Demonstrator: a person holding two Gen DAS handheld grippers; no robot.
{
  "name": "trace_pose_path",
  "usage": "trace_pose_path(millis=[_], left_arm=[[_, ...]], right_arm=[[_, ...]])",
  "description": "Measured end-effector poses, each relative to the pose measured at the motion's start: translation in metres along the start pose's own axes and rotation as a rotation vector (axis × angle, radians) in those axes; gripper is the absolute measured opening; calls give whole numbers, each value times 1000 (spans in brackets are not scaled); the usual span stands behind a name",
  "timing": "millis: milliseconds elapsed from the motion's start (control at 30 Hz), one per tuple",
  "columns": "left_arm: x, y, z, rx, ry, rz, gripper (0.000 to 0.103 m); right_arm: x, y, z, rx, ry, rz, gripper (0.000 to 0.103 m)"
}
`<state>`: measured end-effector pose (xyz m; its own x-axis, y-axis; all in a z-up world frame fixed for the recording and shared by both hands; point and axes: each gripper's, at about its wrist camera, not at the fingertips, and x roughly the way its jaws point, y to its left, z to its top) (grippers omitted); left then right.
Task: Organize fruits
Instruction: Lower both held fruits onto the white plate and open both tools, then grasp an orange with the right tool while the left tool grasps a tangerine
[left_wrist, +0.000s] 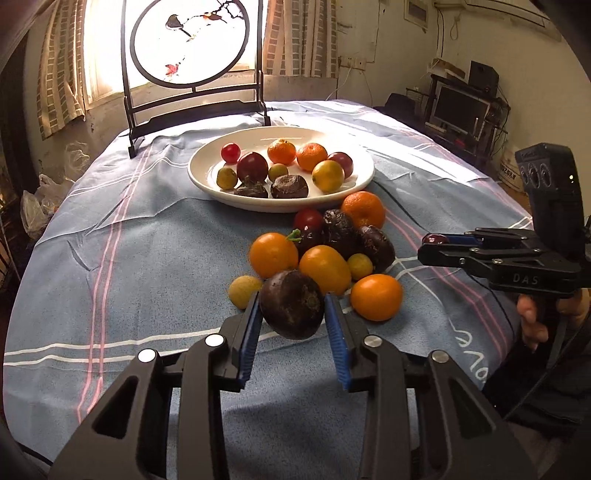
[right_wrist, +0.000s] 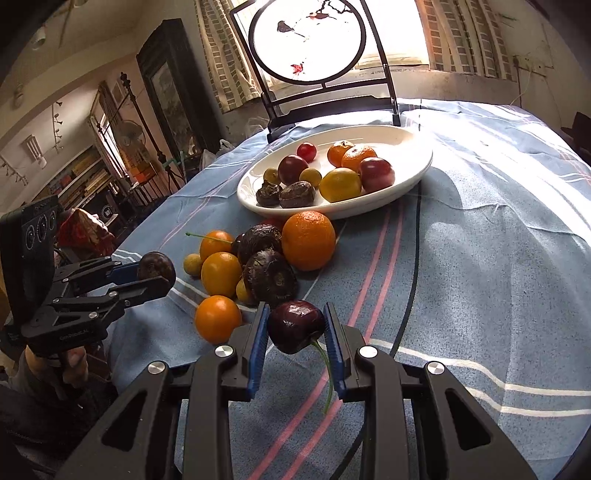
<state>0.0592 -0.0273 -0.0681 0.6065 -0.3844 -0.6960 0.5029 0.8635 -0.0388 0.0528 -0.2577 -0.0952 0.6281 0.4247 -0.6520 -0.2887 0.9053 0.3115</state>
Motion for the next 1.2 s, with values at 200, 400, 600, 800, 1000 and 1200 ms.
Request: trace_pose_path(millis=[200,400,600,800,1000,1200], left_arm=[[-15,12,27,-34,-59,-21,33],[13,27,85,-41,-77,-40,34],[84,58,145,-124,-18,-64,34],[140,83,173,-192,56,-50,34],[118,98,172,-263,-3,-71,63],[61,74,128,-198,-30,-83,68]], right_arm=[[-21,-4,30,35,-46,49,29],[-18,-26,106,78,-90,10,29],[42,-66,167,174,-61,-56,30],[91,-79,185,193,-31,-100,32],[68,-67,175,162,-81,-111,42],[16,-54,118,185,-136,-60,49]])
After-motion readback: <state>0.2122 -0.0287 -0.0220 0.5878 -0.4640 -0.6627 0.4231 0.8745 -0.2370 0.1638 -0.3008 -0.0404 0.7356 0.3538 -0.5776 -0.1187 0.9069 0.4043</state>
